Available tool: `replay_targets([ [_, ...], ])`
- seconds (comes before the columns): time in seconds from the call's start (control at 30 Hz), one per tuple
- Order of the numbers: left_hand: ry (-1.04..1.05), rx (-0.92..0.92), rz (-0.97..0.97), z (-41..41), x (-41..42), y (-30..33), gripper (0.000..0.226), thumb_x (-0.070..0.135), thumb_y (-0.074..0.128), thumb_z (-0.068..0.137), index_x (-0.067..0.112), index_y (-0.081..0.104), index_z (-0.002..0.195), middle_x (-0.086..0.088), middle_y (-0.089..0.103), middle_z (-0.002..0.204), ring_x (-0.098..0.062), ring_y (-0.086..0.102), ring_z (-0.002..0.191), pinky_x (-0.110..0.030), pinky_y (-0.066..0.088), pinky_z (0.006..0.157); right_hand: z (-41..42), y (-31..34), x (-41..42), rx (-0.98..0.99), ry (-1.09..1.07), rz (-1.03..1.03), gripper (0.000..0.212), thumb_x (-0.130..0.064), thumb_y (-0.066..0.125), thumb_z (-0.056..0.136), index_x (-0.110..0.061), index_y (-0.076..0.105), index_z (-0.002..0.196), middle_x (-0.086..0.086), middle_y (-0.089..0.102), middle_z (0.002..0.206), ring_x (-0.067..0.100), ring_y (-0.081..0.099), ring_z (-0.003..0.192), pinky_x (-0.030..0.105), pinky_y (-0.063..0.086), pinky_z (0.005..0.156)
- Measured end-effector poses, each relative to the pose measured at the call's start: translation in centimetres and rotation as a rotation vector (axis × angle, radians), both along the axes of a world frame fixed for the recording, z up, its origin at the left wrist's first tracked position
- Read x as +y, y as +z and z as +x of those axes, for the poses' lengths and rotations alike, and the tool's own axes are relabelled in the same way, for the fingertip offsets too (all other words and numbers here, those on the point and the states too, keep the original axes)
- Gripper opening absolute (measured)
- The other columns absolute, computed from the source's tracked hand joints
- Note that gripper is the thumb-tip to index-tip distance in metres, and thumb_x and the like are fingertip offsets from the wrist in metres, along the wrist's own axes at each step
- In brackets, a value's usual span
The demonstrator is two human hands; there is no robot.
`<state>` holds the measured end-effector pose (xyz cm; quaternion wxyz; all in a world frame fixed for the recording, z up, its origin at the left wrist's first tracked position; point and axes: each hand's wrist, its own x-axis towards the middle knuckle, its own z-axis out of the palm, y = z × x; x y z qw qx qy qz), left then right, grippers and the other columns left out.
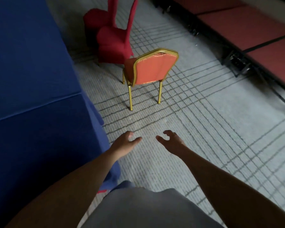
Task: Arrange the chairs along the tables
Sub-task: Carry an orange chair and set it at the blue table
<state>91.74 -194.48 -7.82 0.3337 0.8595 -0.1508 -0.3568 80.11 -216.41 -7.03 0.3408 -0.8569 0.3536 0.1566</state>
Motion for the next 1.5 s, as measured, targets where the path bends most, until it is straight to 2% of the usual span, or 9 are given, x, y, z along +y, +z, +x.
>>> replay_targets([
  [0.07, -0.025, 0.002, -0.011, 1.5, -2.2, 0.3, 0.069, 0.068, 0.058, 0.087, 0.023, 0.049, 0.138, 0.005, 0.057, 0.135, -0.011, 0.063, 0.103, -0.023, 0.049, 0.074, 1.3, 0.1, -2.1, -0.05, -0.036, 0.014, 0.064, -0.067, 0.06, 0.088, -0.023, 0.056, 0.135, 0.006, 0.059, 0.137, 0.026, 0.056, 0.126, 0.034, 0.044, 0.1],
  [0.23, -0.022, -0.009, -0.035, 6.6, -8.0, -0.8, 0.069, 0.066, 0.061, 0.086, 0.02, 0.051, 0.136, -0.003, 0.061, 0.133, -0.017, 0.059, 0.119, -0.035, 0.048, 0.101, 5.7, -0.1, -6.8, -0.105, -0.123, 0.062, 0.057, -0.062, 0.064, 0.088, -0.023, 0.061, 0.129, -0.001, 0.065, 0.129, 0.021, 0.061, 0.119, 0.034, 0.048, 0.097],
  [0.47, -0.117, 0.018, -0.027, 17.8, -19.0, -3.5, 0.073, 0.07, 0.056, 0.086, 0.02, 0.049, 0.139, -0.001, 0.06, 0.135, -0.019, 0.059, 0.118, -0.032, 0.047, 0.096, 16.1, -1.1, -15.7, -0.067, -0.16, 0.038, 0.053, -0.062, 0.065, 0.088, -0.025, 0.062, 0.126, -0.003, 0.065, 0.12, 0.02, 0.063, 0.112, 0.035, 0.048, 0.097],
  [0.83, -0.118, -0.073, -0.086, 37.8, -30.5, -0.8, 0.073, 0.066, 0.061, 0.086, 0.017, 0.049, 0.139, -0.007, 0.056, 0.141, -0.021, 0.056, 0.126, -0.036, 0.046, 0.104, 34.6, 0.6, -25.2, -0.156, -0.166, 0.018, 0.046, -0.052, 0.066, 0.091, -0.022, 0.061, 0.126, -0.003, 0.068, 0.113, 0.02, 0.065, 0.104, 0.032, 0.05, 0.09],
  [0.93, -0.157, -0.114, -0.075, 40.2, -32.3, -0.5, 0.066, 0.059, 0.058, 0.092, 0.016, 0.046, 0.141, -0.006, 0.053, 0.143, -0.022, 0.054, 0.127, -0.031, 0.045, 0.098, 37.0, 0.4, -26.5, -0.14, -0.14, 0.037, 0.046, -0.048, 0.069, 0.091, -0.02, 0.061, 0.128, 0.0, 0.065, 0.117, 0.021, 0.064, 0.107, 0.029, 0.047, 0.086],
  [1.1, -0.121, -0.16, -0.055, 44.4, -35.1, -0.9, 0.064, 0.058, 0.055, 0.094, 0.02, 0.04, 0.143, -0.003, 0.048, 0.146, -0.024, 0.053, 0.127, -0.04, 0.049, 0.096, 41.4, -0.2, -30.6, -0.122, -0.074, 0.037, 0.043, -0.046, 0.068, 0.092, -0.022, 0.062, 0.126, 0.0, 0.065, 0.121, 0.022, 0.064, 0.109, 0.03, 0.047, 0.087],
  [1.2, -0.082, -0.171, -0.034, 46.5, -36.8, -1.2, 0.06, 0.054, 0.057, 0.092, 0.021, 0.044, 0.14, -0.005, 0.052, 0.142, -0.022, 0.061, 0.118, -0.04, 0.05, 0.096, 44.9, -0.7, -33.5, -0.102, -0.034, 0.047, 0.045, -0.044, 0.068, 0.091, -0.021, 0.061, 0.13, 0.004, 0.065, 0.128, 0.025, 0.062, 0.114, 0.032, 0.047, 0.092],
  [1.37, 0.023, -0.321, -0.023, 49.4, -40.8, -1.4, 0.051, 0.032, 0.07, 0.089, 0.008, 0.055, 0.133, -0.014, 0.059, 0.129, -0.03, 0.055, 0.123, -0.037, 0.044, 0.102, 50.8, -1.7, -38.6, -0.109, 0.093, 0.025, 0.047, -0.039, 0.069, 0.091, -0.023, 0.058, 0.134, 0.008, 0.055, 0.136, 0.028, 0.059, 0.117, 0.03, 0.044, 0.092],
  [1.5, 0.049, -0.396, 0.01, 51.2, -44.4, -0.9, 0.053, 0.023, 0.079, 0.082, 0.003, 0.06, 0.127, -0.02, 0.063, 0.121, -0.036, 0.06, 0.114, -0.04, 0.045, 0.099, 54.9, -2.3, -42.7, -0.169, 0.236, -0.065, 0.062, -0.035, 0.071, 0.087, -0.024, 0.049, 0.144, 0.007, 0.044, 0.146, 0.032, 0.05, 0.128, 0.042, 0.046, 0.1],
])
